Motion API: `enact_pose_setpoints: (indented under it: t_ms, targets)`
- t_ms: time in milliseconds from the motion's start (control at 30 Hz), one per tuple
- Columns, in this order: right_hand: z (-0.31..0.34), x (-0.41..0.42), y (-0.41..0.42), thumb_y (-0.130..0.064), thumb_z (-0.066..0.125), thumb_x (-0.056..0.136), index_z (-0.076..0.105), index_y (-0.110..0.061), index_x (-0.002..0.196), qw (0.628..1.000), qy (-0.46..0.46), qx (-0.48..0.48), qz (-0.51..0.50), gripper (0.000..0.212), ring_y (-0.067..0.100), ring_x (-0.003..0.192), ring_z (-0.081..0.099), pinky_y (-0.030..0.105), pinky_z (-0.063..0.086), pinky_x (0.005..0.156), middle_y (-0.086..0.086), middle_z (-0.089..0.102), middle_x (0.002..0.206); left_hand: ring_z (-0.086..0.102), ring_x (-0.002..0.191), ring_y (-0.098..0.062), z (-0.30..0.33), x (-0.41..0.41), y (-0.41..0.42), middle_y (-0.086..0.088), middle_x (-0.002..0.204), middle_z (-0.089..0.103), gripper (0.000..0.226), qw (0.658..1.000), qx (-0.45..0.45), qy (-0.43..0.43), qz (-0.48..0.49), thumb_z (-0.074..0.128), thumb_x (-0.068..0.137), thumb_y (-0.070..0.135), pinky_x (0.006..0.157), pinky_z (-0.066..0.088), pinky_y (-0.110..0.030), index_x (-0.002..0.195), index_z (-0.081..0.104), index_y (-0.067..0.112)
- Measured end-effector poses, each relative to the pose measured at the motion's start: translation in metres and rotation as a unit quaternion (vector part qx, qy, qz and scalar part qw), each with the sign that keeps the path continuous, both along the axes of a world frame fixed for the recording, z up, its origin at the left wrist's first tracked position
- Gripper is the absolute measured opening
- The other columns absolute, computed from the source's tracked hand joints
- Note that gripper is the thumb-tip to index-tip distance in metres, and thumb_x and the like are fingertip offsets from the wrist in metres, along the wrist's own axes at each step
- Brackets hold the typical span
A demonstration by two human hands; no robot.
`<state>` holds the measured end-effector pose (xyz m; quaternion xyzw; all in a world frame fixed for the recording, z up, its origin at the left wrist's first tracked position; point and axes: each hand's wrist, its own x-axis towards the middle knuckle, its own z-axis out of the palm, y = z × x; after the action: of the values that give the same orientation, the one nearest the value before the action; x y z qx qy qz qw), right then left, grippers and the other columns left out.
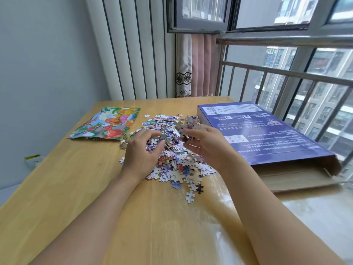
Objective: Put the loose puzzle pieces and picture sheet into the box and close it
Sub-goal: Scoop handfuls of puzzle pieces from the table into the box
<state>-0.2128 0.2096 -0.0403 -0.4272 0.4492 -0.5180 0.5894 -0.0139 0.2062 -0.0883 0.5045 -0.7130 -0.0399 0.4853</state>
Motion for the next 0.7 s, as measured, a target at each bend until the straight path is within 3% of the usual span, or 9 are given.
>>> enact_pose_setpoints:
  t_ms: [67, 167, 300, 400, 533, 700]
  targets:
    - [0.002, 0.002, 0.004, -0.001, 0.070, 0.089, 0.070, -0.001, 0.101, 0.998, -0.049, 0.018, 0.018, 0.012, 0.035, 0.102, 0.072, 0.043, 0.060, 0.089, 0.015, 0.074, 0.098, 0.058, 0.097, -0.001, -0.001, -0.001, 0.004, 0.012, 0.101, 0.067, 0.017, 1.000, -0.014, -0.007, 0.000, 0.074, 0.087, 0.019, 0.085, 0.038, -0.004, 0.104, 0.071, 0.020]
    - [0.015, -0.008, 0.011, 0.003, 0.070, 0.088, 0.068, -0.001, 0.095, 0.999, -0.039, 0.022, 0.021, 0.008, 0.033, 0.094, 0.074, 0.039, 0.063, 0.080, 0.020, 0.073, 0.102, 0.060, 0.098, -0.003, 0.003, -0.009, 0.009, 0.011, 0.102, 0.067, 0.018, 1.000, -0.024, 0.002, -0.009, 0.074, 0.087, 0.020, 0.086, 0.046, -0.014, 0.105, 0.071, 0.019]
    - [0.037, -0.042, 0.020, 0.004, 0.071, 0.086, 0.066, -0.001, 0.101, 1.000, 0.001, -0.001, 0.009, 0.016, 0.032, 0.091, 0.075, 0.034, 0.064, 0.074, 0.019, 0.076, 0.100, 0.059, 0.098, -0.005, 0.016, -0.030, 0.014, 0.012, 0.104, 0.065, 0.025, 0.999, 0.009, -0.016, -0.049, 0.075, 0.086, 0.024, 0.086, 0.052, -0.029, 0.111, 0.069, 0.021]
    - [0.041, -0.081, 0.033, 0.002, 0.073, 0.085, 0.068, -0.002, 0.105, 0.999, 0.040, -0.007, -0.007, 0.021, 0.033, 0.098, 0.074, 0.038, 0.062, 0.084, 0.019, 0.075, 0.106, 0.054, 0.111, -0.010, 0.029, -0.071, 0.022, 0.011, 0.119, 0.060, 0.046, 0.989, 0.064, -0.093, -0.101, 0.077, 0.081, 0.039, 0.094, 0.045, -0.029, 0.122, 0.062, 0.027]
    - [0.039, -0.127, 0.053, -0.001, 0.073, 0.086, 0.069, -0.004, 0.106, 0.996, 0.077, 0.004, -0.033, 0.021, 0.034, 0.102, 0.073, 0.035, 0.061, 0.081, 0.020, 0.074, 0.109, 0.048, 0.121, -0.017, 0.034, -0.142, 0.029, 0.008, 0.126, 0.051, 0.073, 0.971, 0.125, -0.153, -0.131, 0.067, 0.070, 0.067, 0.100, 0.044, -0.036, 0.129, 0.053, 0.027]
    - [0.041, -0.163, 0.070, 0.000, 0.071, 0.087, 0.070, -0.004, 0.107, 0.995, 0.083, 0.012, -0.047, 0.020, 0.034, 0.103, 0.072, 0.036, 0.061, 0.086, 0.019, 0.075, 0.108, 0.050, 0.116, -0.024, 0.036, -0.205, 0.033, 0.002, 0.118, 0.053, 0.064, 0.958, 0.183, -0.201, -0.088, 0.071, 0.070, 0.057, 0.092, 0.048, -0.038, 0.123, 0.055, 0.025]
